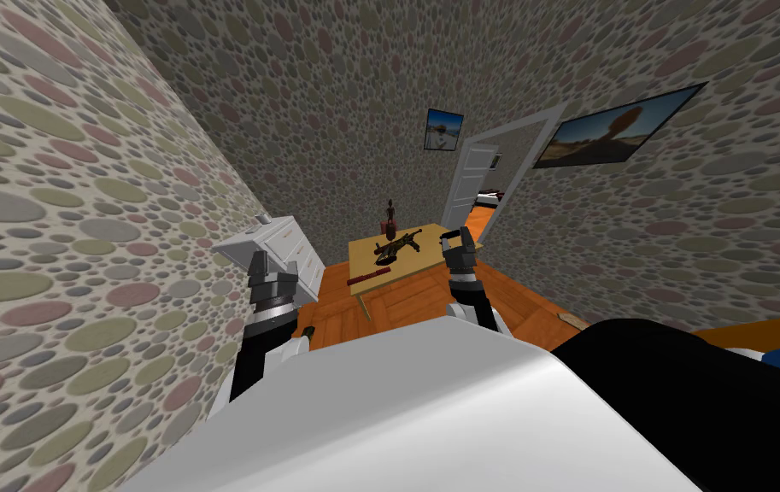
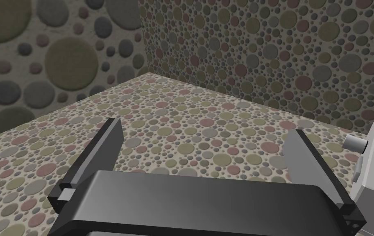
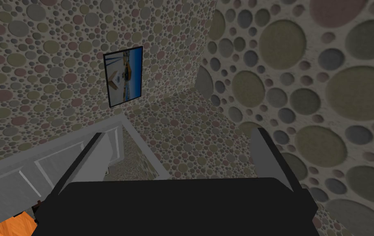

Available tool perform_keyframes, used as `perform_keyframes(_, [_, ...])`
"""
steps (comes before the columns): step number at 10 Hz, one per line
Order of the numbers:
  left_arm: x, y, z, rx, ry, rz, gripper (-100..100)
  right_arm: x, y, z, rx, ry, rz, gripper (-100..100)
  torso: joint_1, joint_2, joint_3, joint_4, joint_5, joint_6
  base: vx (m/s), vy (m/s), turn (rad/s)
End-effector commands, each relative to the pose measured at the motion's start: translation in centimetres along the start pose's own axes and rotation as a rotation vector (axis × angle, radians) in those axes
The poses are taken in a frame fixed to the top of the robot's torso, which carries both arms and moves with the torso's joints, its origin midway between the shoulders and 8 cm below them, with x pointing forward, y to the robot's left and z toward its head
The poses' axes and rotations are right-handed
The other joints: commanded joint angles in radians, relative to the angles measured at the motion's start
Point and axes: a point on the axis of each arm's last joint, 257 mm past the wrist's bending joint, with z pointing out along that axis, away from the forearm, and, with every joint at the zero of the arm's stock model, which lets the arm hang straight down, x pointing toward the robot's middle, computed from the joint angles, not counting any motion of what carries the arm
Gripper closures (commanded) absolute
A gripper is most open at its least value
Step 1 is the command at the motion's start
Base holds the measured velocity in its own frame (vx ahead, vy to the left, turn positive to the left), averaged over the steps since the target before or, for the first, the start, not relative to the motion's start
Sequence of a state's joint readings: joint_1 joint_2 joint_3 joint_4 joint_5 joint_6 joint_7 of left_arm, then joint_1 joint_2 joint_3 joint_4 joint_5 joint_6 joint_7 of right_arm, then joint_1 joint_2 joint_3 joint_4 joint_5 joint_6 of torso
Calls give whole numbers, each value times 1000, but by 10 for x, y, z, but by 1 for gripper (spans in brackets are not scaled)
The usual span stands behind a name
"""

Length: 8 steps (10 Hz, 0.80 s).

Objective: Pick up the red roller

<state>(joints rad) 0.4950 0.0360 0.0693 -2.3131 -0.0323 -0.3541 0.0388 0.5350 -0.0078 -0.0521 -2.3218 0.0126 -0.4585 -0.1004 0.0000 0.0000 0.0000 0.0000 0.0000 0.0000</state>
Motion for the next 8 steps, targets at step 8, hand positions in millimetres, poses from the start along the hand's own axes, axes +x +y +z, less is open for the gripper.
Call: perform_keyframes(8, [1,80,9,-206,66,61,-100,0,0,0,0,0,0,0,-1,-1,0,0,0,0,8,-12,-26])
